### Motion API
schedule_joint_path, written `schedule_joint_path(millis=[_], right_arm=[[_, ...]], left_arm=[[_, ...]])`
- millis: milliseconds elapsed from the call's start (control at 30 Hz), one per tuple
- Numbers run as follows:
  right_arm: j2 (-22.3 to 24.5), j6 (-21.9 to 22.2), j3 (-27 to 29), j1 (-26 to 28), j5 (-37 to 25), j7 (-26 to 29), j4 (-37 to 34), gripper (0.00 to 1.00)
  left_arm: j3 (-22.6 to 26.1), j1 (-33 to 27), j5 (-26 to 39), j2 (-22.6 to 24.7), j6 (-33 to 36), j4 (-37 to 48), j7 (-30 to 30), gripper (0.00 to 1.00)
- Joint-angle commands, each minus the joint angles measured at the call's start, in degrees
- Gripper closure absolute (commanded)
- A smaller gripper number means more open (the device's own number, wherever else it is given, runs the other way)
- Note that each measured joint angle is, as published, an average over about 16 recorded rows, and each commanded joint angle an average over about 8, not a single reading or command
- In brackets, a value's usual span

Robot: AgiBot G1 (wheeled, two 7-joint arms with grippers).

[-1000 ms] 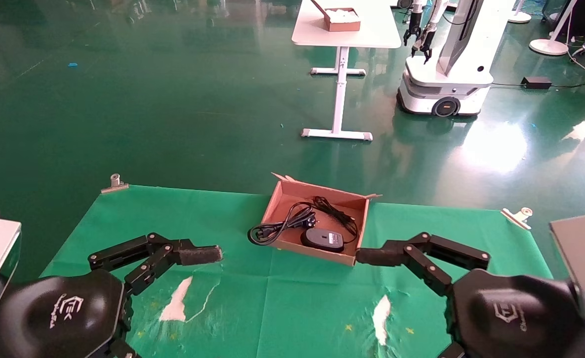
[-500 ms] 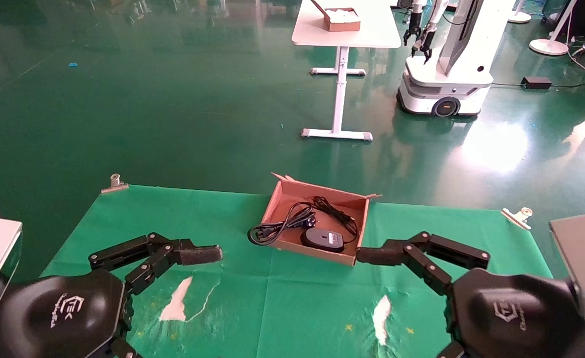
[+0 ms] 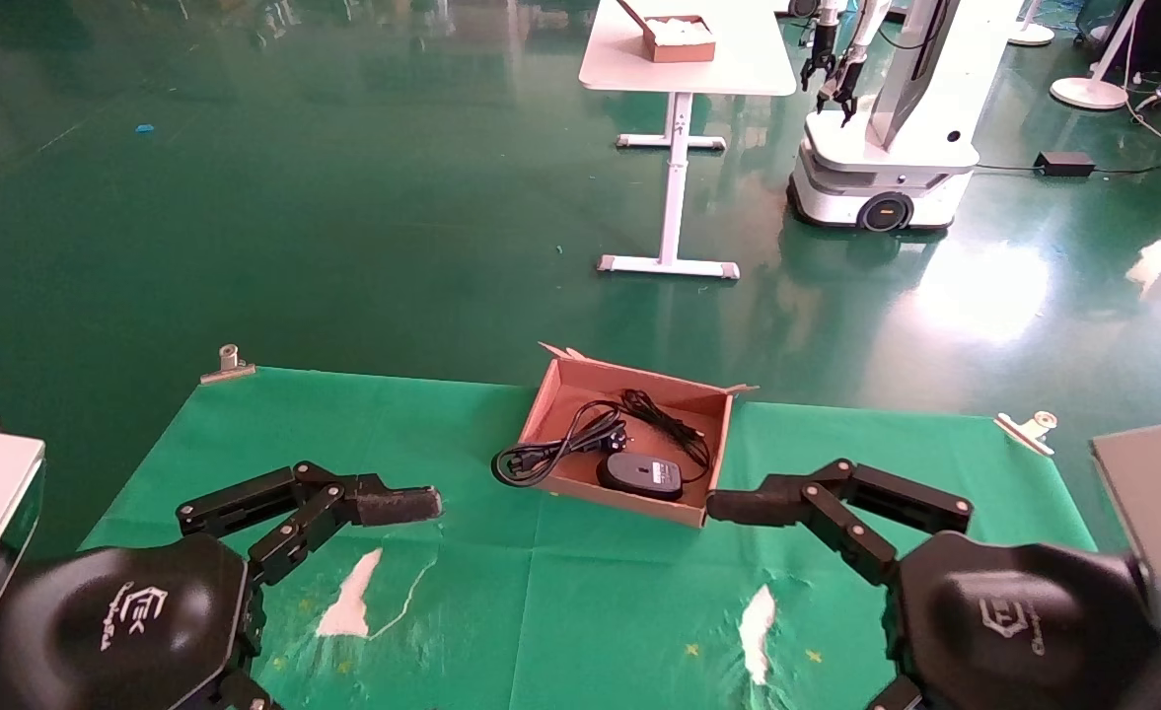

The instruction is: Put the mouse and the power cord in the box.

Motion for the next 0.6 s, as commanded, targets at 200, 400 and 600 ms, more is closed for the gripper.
schedule_joint_path(millis=[200,400,600], right_arm=[[0.0,0.0,0.0,0.0,0.0,0.0,0.0,0.00],[0.0,0.0,0.0,0.0,0.0,0.0,0.0,0.00],[0.0,0.0,0.0,0.0,0.0,0.0,0.0,0.00]], left_arm=[[0.0,0.0,0.0,0.0,0.0,0.0,0.0,0.00],[0.0,0.0,0.0,0.0,0.0,0.0,0.0,0.00],[0.0,0.0,0.0,0.0,0.0,0.0,0.0,0.00]])
